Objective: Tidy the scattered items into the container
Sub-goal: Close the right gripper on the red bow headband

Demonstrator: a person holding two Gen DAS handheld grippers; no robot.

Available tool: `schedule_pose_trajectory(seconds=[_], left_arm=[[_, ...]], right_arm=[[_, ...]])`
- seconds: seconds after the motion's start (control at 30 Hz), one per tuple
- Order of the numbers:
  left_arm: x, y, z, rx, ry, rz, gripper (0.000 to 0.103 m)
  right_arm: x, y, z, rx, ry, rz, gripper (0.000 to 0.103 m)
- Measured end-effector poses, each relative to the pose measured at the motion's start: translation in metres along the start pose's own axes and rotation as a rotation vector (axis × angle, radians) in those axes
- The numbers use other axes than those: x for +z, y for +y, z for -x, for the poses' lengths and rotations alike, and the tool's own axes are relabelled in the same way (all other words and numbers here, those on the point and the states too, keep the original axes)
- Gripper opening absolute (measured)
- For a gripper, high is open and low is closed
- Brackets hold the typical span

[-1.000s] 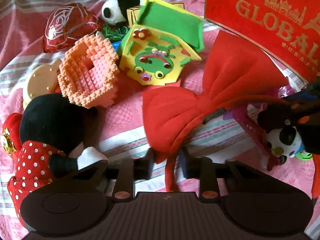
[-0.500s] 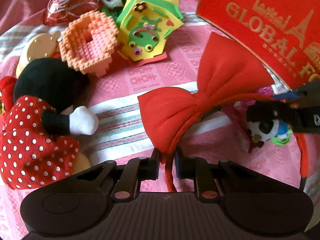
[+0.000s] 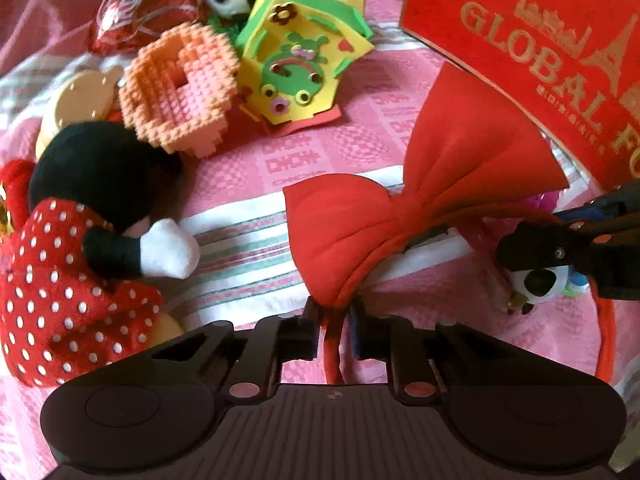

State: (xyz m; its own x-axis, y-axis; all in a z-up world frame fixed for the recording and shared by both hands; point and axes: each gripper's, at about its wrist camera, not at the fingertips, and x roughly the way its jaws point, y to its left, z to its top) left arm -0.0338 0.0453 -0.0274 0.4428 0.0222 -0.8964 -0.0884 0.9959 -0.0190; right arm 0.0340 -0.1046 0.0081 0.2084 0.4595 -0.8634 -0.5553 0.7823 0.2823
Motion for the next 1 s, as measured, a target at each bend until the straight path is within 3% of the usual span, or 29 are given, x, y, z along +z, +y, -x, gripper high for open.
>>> schedule_pose_trajectory(seconds=[0.5,1.0], left_arm=[[0.008,0.004,0.023,0.061,-0.035,-0.013,0.01],[0.023,0.0,0.05,0.081,-0.088,-0.012,0.01]], right_arm=[[0.003,0.004,-0.006,-0.029,0.005,0.012,0.017],[0.012,0.007,0.019,-0.018,-0.064,0.019,0.014]])
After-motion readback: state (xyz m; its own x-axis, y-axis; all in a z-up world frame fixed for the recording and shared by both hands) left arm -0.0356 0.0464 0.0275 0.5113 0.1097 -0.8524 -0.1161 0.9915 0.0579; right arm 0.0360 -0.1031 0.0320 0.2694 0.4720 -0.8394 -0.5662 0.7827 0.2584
